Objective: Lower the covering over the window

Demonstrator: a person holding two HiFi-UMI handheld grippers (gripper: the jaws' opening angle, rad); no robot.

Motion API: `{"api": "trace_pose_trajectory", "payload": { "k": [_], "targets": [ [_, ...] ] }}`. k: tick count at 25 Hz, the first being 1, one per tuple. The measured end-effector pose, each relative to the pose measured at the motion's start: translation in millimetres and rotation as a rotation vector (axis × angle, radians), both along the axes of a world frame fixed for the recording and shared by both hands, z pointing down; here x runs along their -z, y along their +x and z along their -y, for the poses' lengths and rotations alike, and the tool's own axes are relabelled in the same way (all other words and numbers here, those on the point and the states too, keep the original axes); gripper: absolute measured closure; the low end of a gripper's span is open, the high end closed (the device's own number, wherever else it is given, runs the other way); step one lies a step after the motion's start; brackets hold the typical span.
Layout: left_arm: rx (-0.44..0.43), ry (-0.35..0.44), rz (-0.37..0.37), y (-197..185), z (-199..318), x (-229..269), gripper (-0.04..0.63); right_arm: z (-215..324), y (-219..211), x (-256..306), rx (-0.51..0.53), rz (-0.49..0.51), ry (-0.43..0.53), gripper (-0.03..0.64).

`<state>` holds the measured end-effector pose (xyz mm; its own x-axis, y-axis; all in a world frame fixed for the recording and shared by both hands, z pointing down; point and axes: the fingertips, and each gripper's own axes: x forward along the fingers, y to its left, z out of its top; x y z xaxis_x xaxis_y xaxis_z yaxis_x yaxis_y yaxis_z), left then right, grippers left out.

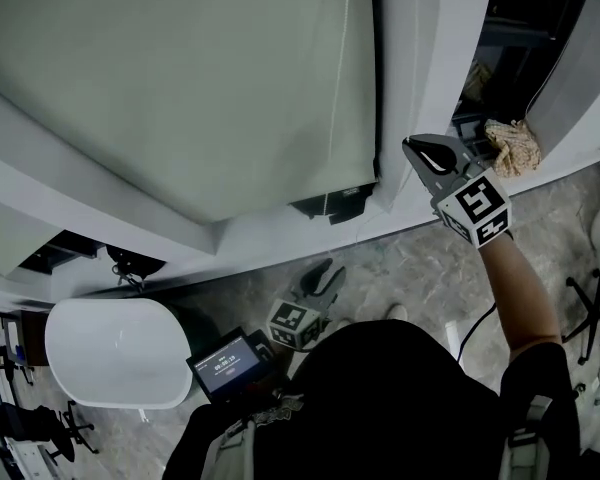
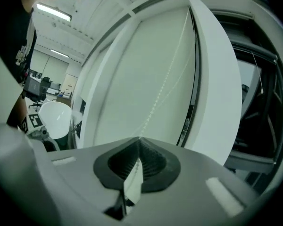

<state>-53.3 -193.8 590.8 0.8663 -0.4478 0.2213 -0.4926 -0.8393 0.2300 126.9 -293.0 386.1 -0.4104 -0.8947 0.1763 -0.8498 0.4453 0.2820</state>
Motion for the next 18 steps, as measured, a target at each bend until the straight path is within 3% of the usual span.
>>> {"api": "trace_pose_trajectory", "payload": {
  "k": [3, 10, 18],
  "targets": [
    [0.047, -0.034, -0.036, -16, 4, 2, 0.416, -3, -6, -40, -0.018, -0.012, -0.066, 0.614],
    [0.065, -0.134, -0.08, -17, -6, 24, 0.44, -5, -4, -42, -0.048, 0.023, -0.054, 0.614],
    [-0.012, -0.16, -0.092, -15, -24, 15, 0.465, -21, 15, -38, -0.168, 0.267, -0.018, 0.591]
  ]
}}
